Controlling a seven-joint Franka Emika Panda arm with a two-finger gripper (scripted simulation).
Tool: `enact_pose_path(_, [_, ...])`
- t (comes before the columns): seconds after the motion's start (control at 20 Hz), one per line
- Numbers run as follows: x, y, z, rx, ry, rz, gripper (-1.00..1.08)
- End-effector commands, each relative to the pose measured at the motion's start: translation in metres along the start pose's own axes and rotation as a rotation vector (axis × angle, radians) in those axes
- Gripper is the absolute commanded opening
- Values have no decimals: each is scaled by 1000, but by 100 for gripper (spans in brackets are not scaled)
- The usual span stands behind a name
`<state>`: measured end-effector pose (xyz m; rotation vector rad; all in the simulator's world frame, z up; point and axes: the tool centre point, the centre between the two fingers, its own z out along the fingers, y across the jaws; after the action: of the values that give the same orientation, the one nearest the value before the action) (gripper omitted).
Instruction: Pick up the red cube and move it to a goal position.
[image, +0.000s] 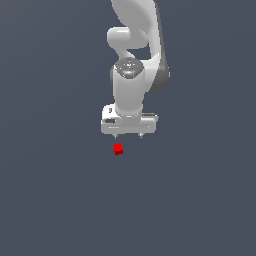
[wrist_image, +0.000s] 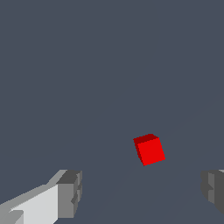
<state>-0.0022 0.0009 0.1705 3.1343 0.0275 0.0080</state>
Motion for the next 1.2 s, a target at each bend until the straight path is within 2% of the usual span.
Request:
enact_pose_path(0.0, [0,0,0,0,0,0,100])
enact_pose_path(0.5, [-7,9,28,2,-1,-55,100])
enact_pose_path(1.15, [-23,40,124,8,-3,-239,100])
